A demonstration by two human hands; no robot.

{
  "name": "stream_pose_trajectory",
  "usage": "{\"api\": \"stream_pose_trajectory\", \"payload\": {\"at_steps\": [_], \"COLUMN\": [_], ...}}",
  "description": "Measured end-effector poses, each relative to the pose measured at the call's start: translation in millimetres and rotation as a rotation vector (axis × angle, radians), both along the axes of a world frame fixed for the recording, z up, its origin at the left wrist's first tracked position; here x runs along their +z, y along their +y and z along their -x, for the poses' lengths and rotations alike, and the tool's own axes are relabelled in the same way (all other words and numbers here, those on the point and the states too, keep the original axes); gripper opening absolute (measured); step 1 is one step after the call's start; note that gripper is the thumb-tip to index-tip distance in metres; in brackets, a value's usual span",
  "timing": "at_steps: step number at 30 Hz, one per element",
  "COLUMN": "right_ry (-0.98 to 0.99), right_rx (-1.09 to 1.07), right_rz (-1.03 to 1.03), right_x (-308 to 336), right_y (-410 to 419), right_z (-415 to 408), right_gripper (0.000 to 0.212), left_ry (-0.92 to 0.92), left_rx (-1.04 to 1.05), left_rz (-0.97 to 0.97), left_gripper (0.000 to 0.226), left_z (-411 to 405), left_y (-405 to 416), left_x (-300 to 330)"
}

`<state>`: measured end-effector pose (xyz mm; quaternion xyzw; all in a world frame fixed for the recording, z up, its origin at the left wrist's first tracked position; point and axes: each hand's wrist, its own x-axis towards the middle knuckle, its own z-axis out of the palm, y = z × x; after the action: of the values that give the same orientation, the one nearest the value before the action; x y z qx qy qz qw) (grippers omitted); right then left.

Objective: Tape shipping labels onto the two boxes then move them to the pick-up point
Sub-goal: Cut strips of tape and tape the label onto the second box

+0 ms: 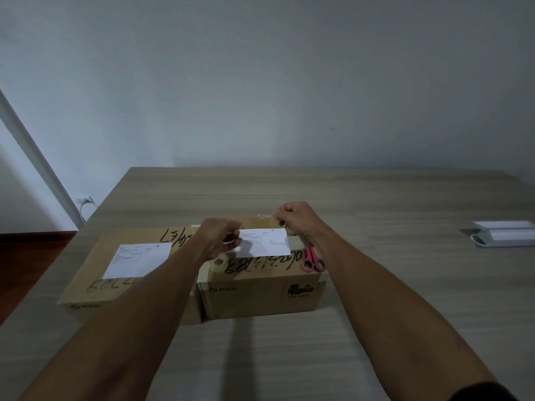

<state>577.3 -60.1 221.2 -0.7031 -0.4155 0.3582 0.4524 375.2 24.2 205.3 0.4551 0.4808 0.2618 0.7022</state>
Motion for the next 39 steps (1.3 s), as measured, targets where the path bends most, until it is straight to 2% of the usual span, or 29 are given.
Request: {"api": "stream_pose_trajectory", "payload": {"at_steps": [5, 9, 13, 19, 24, 27, 29, 31, 33, 34, 37, 39], "right_ry": [0.003, -0.023, -0.042, -0.052, -0.063, -0.085, -0.135, -0.204, -0.232, -0.232, -0.283, -0.349], "right_rx": [0.024, 0.063, 0.049, 0.036, 0.066, 0.085, 0.067, 0.080, 0.113, 0.120, 0.144, 0.157], "right_rz": [0.027, 0.016, 0.018, 0.033, -0.012, -0.091, -0.103, -0.076, -0.042, -0.033, -0.011, 0.023], "right_x": [4, 8, 9, -3, -6, -10, -14, -18, -18, -16, -16, -17], "right_y": [-2, -3, -4, -9, -14, -14, -11, -10, -12, -12, -14, -15], "right_z": [-18, -8, -9, -8, -1, 8, 12, 14, 16, 17, 23, 29], "right_gripper": [0.010, 0.012, 0.012, 0.010, 0.011, 0.019, 0.015, 0.010, 0.017, 0.023, 0.032, 0.032], "left_ry": [-0.004, -0.065, -0.022, 0.065, 0.064, -0.025, -0.039, -0.068, -0.065, -0.039, -0.013, 0.032], "left_rx": [-0.027, -0.144, -0.210, -0.106, -0.071, -0.139, -0.198, -0.182, -0.155, -0.154, -0.158, -0.120], "left_rz": [-0.211, -0.191, -0.224, -0.379, -0.372, -0.296, -0.238, -0.130, -0.062, -0.080, -0.179, -0.237], "left_gripper": [0.011, 0.018, 0.017, 0.014, 0.015, 0.024, 0.032, 0.018, 0.019, 0.020, 0.043, 0.042], "left_z": [-5, -31, -34, -31, -29, -27, -26, -23, -19, -18, -12, -9], "left_y": [-5, -16, -19, -20, -21, -25, -31, -34, -36, -33, -32, -30], "left_x": [7, 13, 12, -3, -12, -11, -4, -1, -1, -3, -13, -19]}}
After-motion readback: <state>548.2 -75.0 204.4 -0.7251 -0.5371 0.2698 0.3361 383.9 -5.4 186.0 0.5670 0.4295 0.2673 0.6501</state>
